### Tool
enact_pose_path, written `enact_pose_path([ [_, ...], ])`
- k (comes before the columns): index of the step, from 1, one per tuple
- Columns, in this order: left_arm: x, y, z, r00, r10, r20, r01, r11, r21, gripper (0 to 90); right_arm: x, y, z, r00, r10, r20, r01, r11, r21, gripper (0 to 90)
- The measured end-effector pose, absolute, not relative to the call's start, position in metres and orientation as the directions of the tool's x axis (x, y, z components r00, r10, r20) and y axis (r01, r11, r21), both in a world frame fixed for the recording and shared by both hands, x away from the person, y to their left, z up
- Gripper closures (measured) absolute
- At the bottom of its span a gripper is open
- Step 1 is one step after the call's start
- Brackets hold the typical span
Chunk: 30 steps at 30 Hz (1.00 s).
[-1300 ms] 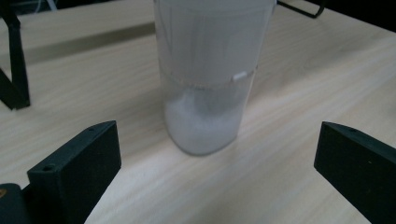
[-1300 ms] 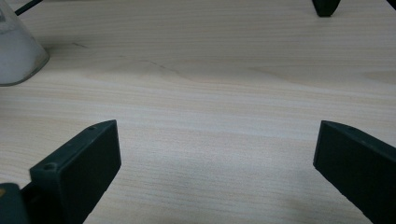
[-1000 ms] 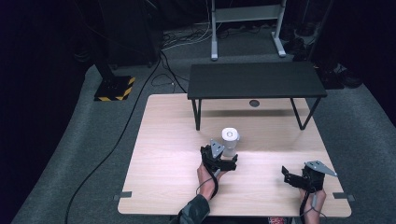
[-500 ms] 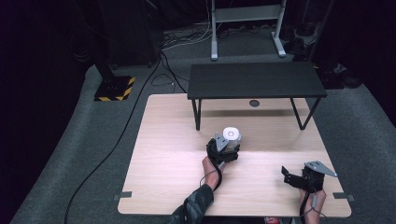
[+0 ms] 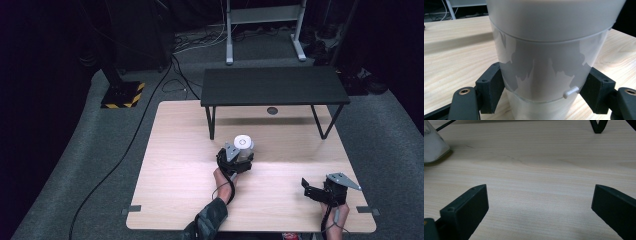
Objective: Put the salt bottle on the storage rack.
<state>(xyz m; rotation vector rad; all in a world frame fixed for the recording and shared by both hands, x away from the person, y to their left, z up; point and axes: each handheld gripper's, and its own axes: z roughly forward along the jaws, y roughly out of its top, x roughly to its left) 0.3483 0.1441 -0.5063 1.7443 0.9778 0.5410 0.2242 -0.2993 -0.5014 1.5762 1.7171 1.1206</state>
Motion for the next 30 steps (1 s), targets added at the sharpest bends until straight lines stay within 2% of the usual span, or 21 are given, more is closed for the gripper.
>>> enact_pose_path([
  [30, 0.353, 0.16, -0.466, 0.574, 0.817, -0.05, 0.329, -0.174, 0.928, 26.6, 0.224, -0.299, -0.501, -0.161, 0.977, 0.138, 0.521, -0.035, 0.853, 0.0],
])
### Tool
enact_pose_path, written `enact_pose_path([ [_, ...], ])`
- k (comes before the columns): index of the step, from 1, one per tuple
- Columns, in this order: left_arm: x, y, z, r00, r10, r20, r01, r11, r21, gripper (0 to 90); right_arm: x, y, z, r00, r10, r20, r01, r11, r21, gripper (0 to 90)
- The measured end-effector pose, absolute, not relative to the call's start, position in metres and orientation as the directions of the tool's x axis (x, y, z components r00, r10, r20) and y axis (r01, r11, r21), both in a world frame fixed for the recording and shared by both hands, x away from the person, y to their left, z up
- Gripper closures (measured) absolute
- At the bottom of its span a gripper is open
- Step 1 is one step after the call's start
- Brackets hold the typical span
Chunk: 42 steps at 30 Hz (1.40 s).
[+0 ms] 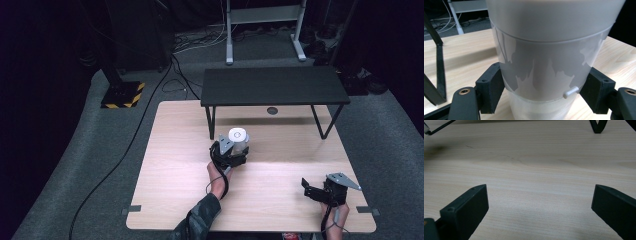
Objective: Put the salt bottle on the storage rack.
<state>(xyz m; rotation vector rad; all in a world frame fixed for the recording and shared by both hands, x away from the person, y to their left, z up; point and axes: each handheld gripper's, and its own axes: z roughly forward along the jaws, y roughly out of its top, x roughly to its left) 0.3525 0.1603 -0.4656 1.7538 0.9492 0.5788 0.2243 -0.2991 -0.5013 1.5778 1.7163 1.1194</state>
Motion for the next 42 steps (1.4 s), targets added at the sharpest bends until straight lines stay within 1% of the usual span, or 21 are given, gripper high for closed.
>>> enact_pose_path([
  [16, 0.369, 0.171, -0.44, 0.57, 0.82, -0.048, 0.342, -0.183, 0.922, 26.6, 0.225, -0.3, -0.501, -0.161, 0.977, 0.142, 0.524, -0.037, 0.851, 0.0],
  [27, 0.375, 0.173, -0.418, 0.572, 0.82, -0.03, 0.318, -0.187, 0.929, 26.6, 0.225, -0.3, -0.501, -0.159, 0.977, 0.144, 0.524, -0.04, 0.851, 0.0],
  [42, 0.382, 0.177, -0.394, 0.566, 0.824, -0.027, 0.309, -0.182, 0.933, 26.6, 0.225, -0.3, -0.501, -0.158, 0.976, 0.147, 0.524, -0.043, 0.85, 0.0],
])
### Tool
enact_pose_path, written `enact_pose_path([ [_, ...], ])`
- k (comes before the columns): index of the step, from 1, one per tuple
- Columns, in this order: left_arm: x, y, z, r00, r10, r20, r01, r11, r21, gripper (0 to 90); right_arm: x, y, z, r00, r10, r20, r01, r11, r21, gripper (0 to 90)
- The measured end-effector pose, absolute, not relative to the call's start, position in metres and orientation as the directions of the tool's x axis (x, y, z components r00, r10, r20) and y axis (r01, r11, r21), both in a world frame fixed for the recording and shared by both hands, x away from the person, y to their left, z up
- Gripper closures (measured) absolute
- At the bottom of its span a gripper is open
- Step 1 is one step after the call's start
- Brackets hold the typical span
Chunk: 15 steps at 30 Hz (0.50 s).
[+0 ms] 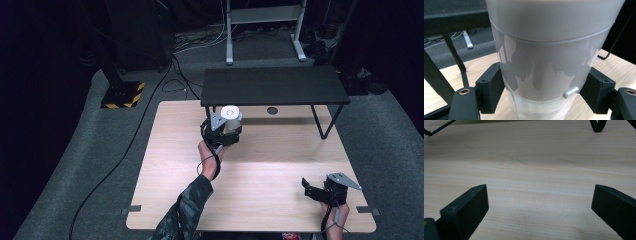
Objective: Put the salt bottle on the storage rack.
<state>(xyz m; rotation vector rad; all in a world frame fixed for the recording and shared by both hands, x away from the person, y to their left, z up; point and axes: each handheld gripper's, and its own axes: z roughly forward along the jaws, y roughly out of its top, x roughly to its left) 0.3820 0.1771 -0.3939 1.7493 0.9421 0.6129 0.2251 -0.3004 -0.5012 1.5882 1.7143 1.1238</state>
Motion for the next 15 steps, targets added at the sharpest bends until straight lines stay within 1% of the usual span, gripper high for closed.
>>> enact_pose_path([
  [15, 0.389, 0.182, -0.367, 0.569, 0.822, -0.027, 0.295, -0.173, 0.94, 26.6, 0.225, -0.3, -0.501, -0.159, 0.976, 0.146, 0.525, -0.042, 0.85, 0.0],
])
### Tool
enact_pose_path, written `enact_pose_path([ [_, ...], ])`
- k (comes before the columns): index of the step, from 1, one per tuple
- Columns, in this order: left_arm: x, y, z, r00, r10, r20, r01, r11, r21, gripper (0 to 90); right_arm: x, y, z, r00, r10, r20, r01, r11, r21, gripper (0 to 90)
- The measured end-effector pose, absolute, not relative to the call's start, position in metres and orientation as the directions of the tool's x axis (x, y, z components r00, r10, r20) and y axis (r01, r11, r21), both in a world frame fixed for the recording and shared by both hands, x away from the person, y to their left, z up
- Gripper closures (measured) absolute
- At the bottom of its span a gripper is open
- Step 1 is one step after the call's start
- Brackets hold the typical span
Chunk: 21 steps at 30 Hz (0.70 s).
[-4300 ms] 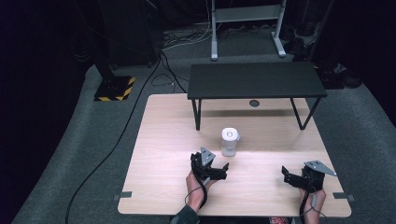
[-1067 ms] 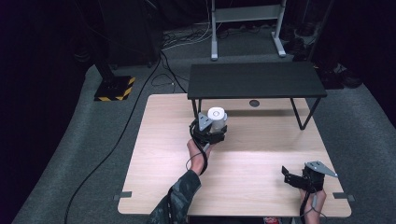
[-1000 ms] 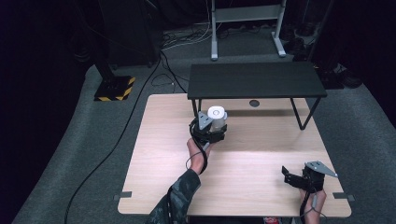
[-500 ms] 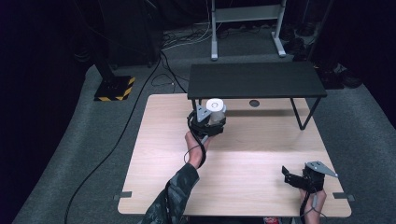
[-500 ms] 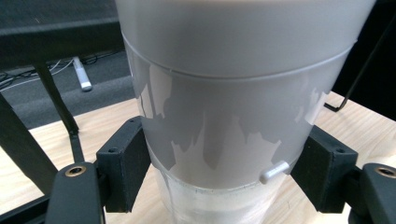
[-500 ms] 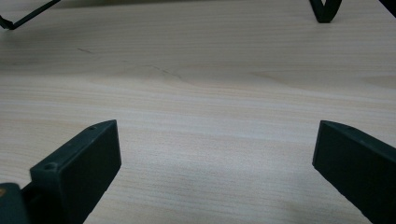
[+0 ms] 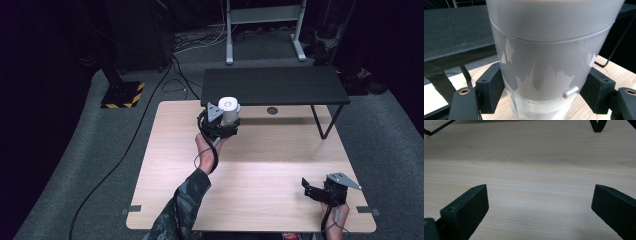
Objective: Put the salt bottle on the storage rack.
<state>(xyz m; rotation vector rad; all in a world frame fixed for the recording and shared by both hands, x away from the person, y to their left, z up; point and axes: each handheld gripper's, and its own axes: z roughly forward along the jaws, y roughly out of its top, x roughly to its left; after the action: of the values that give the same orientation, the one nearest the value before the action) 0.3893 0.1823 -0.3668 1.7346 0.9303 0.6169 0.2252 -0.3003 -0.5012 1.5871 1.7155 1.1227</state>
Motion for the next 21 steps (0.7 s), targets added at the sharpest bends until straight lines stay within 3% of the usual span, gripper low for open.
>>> enact_pose_path([
  [21, 0.403, 0.19, -0.319, 0.555, 0.832, -0.02, 0.252, -0.145, 0.957, 26.6, 0.225, -0.3, -0.501, -0.159, 0.977, 0.144, 0.526, -0.039, 0.849, 0.0],
])
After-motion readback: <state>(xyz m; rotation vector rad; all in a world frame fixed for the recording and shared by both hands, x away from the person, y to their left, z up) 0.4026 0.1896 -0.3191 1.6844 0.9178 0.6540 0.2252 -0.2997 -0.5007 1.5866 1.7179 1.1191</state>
